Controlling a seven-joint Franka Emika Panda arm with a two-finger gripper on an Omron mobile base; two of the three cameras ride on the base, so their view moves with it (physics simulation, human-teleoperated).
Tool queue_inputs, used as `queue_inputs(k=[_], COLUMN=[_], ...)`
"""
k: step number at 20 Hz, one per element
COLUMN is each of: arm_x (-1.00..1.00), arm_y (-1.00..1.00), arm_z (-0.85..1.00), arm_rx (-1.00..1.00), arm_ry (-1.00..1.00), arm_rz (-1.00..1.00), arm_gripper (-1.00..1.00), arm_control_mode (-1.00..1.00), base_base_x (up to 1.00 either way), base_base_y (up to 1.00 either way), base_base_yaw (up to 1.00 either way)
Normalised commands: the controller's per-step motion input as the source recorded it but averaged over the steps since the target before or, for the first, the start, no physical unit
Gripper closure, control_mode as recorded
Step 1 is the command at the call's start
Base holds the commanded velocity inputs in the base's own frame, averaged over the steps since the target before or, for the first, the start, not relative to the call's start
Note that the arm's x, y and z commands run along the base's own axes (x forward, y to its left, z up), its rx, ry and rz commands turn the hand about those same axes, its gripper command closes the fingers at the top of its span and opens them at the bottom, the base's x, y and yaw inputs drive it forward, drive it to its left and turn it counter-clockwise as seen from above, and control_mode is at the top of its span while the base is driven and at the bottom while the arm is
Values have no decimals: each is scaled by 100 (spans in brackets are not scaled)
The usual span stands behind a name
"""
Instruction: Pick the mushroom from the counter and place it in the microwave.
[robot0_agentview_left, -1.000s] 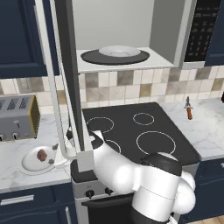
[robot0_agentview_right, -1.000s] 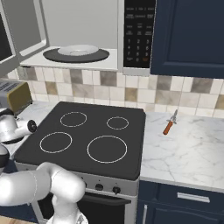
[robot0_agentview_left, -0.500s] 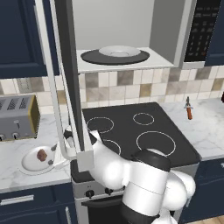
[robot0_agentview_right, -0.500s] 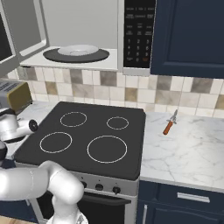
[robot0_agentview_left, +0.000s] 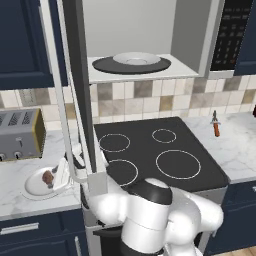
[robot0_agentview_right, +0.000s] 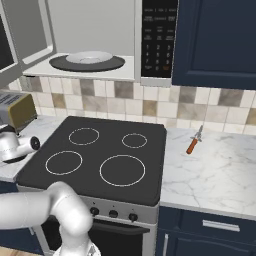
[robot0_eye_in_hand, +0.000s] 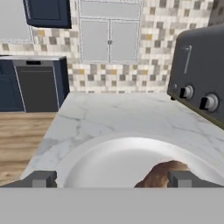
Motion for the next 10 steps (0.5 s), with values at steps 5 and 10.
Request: queue_inputs(k=[5,10], arm_x=[14,20], arm_y=[0,4], arm_z=[-10,-11], arm_rx=[0,0], arm_ry=[-1,0], arm_rz=[0,0], arm_gripper=[-100,-100], arm_control_mode=[-100,-100], base_base_x=[0,0], base_base_y=[0,0], base_base_yaw=[0,0])
